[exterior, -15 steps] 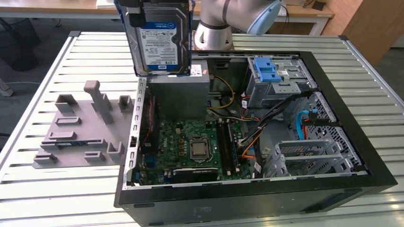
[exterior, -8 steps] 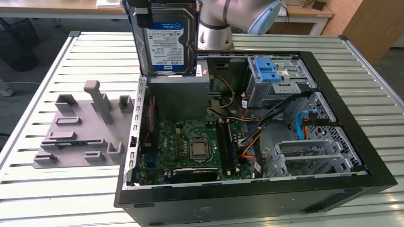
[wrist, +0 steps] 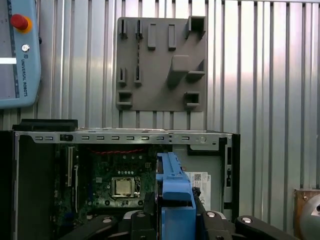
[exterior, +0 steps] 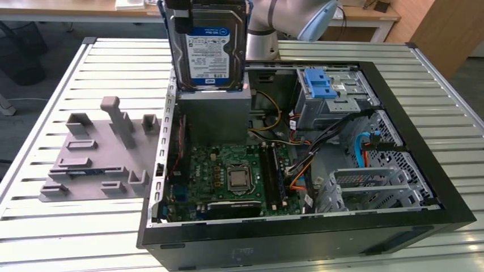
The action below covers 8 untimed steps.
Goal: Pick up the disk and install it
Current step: 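Insert the disk into the insertion slot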
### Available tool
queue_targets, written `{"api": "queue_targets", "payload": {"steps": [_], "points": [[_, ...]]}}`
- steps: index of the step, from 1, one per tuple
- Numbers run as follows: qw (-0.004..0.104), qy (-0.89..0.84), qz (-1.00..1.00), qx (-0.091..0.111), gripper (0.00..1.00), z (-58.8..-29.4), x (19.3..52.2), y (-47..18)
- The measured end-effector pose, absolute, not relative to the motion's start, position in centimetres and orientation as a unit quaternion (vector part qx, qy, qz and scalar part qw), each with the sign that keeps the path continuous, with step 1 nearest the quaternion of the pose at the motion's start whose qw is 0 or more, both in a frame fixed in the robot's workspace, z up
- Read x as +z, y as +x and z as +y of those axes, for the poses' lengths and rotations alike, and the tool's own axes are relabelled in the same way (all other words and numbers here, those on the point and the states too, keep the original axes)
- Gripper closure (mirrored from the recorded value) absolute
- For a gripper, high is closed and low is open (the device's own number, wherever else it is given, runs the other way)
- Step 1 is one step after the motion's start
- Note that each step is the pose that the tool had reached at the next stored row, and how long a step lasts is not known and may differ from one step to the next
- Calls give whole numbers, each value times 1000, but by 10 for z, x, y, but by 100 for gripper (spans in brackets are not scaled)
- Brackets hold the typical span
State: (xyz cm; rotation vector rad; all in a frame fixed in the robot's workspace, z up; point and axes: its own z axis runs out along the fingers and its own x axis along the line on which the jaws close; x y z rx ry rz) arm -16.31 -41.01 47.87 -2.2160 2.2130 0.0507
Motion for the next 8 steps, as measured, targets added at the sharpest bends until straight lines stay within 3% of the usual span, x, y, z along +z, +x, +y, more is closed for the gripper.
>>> {"api": "queue_targets", "payload": {"steps": [8], "points": [[5,-707,707,16,64,-413,479,-151]]}}
